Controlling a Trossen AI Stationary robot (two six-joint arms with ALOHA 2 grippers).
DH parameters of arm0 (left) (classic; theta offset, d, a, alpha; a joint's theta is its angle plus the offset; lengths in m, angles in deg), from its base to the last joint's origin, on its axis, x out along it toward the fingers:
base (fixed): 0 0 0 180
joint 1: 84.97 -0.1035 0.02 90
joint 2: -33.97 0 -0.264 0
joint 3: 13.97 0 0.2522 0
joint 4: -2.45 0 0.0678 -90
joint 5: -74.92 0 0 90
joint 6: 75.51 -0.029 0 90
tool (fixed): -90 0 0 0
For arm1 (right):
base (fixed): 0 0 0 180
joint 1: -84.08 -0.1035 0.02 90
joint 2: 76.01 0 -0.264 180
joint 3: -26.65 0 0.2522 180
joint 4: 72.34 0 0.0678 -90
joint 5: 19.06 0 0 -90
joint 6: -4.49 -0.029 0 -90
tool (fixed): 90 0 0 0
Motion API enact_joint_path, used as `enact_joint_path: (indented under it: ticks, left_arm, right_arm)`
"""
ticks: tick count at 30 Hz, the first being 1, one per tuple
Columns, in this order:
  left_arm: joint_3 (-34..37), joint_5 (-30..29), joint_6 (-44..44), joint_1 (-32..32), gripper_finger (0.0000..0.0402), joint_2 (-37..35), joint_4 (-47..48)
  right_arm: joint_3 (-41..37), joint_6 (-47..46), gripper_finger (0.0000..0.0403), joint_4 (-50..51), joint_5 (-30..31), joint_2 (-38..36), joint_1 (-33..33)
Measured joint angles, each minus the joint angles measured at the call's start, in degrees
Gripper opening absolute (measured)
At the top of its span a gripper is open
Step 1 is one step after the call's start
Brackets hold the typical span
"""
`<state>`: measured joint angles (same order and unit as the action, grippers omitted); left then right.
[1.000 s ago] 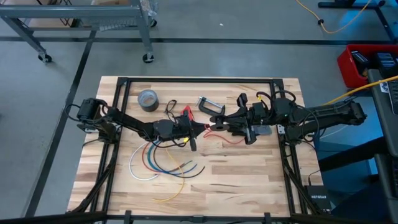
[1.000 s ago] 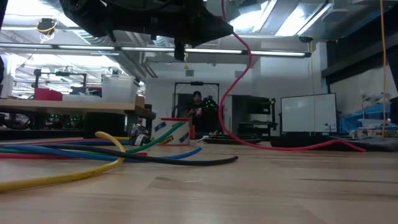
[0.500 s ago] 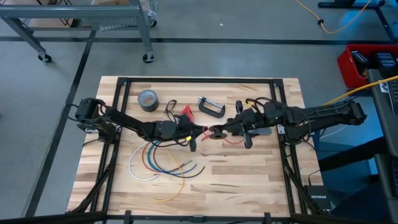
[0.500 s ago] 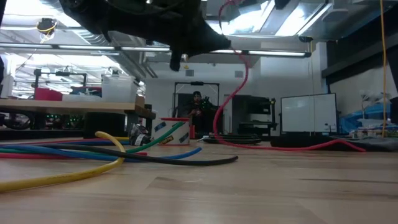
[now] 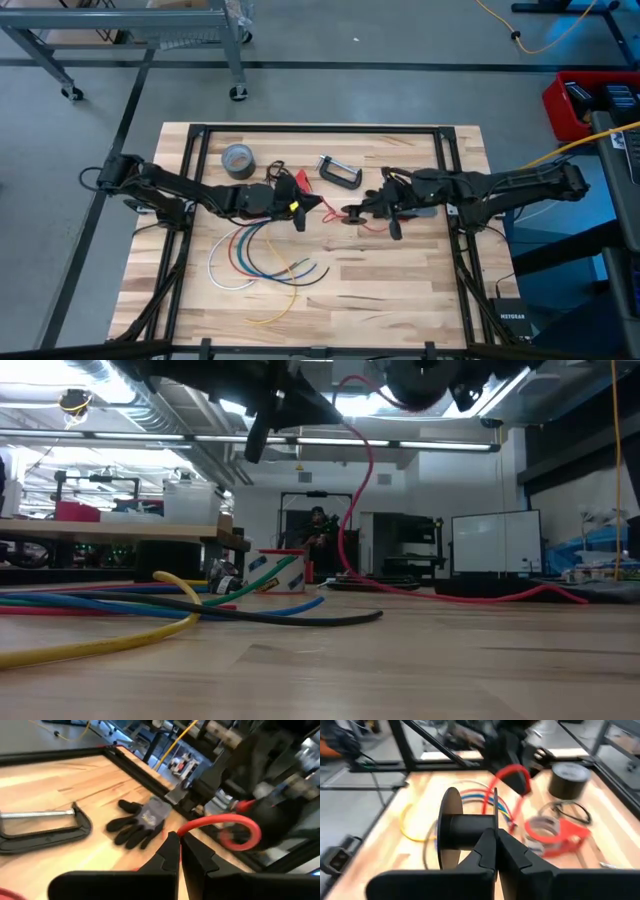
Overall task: Coil cords
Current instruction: Coil the orange wire on the spool
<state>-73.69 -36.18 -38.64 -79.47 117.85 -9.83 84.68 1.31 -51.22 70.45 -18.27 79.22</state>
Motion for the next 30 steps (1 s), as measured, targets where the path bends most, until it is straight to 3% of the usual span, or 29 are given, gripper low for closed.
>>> enact_joint_path:
  ticks: [16, 24, 30]
  left_arm:
    - [0.0, 2.1, 16.7, 0.0, 0.0, -0.3, 0.3]
    - [0.0, 2.1, 20.0, -1.9, 0.0, -0.3, 4.5]
    - [0.0, 3.9, 21.9, -3.0, 0.0, -0.3, 2.2]
  right_arm:
    - [0.0, 0.0, 0.0005, 1.4, 14.9, 7.1, 0.0]
    - [0.0, -0.3, 0.0005, 1.4, 13.4, 8.6, 0.0]
    - [0.0, -3.0, 0.0005, 1.3, 17.6, 8.6, 0.0]
